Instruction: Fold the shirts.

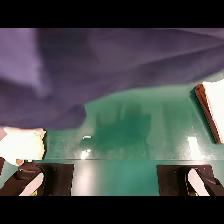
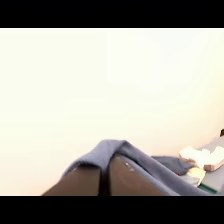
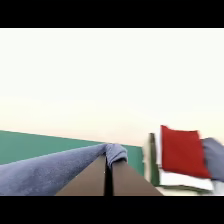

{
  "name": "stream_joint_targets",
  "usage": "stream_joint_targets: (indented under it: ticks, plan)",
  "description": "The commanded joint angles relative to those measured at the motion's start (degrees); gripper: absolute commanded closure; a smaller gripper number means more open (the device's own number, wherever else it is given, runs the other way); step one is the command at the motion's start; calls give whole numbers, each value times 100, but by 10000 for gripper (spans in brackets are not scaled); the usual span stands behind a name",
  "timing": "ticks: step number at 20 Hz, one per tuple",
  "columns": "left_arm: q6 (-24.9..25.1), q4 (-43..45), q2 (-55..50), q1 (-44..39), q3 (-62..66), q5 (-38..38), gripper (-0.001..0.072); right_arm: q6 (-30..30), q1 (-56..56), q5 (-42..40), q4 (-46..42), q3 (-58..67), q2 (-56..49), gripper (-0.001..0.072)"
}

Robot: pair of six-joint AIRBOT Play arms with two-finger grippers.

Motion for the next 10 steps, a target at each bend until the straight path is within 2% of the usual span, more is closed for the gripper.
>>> stream_joint_targets:
  ticks: [1, 3, 6, 10]
  plan:
    - [-205, 103, -4, 0, 238, -166, 682, 90, 4, 837, -791, 881, -240, 696]
    - [-374, 363, -4, 0, -529, -420, 681, 90, 7, 1228, -809, 855, -538, 696]
    - [-372, 509, -111, 0, -2208, -632, 681, 90, 7, 1434, -811, -83, -975, 696]
    - [-345, 678, -942, 2, -3974, -667, 680, 66, 7, 1775, -813, -1270, -2048, 696]
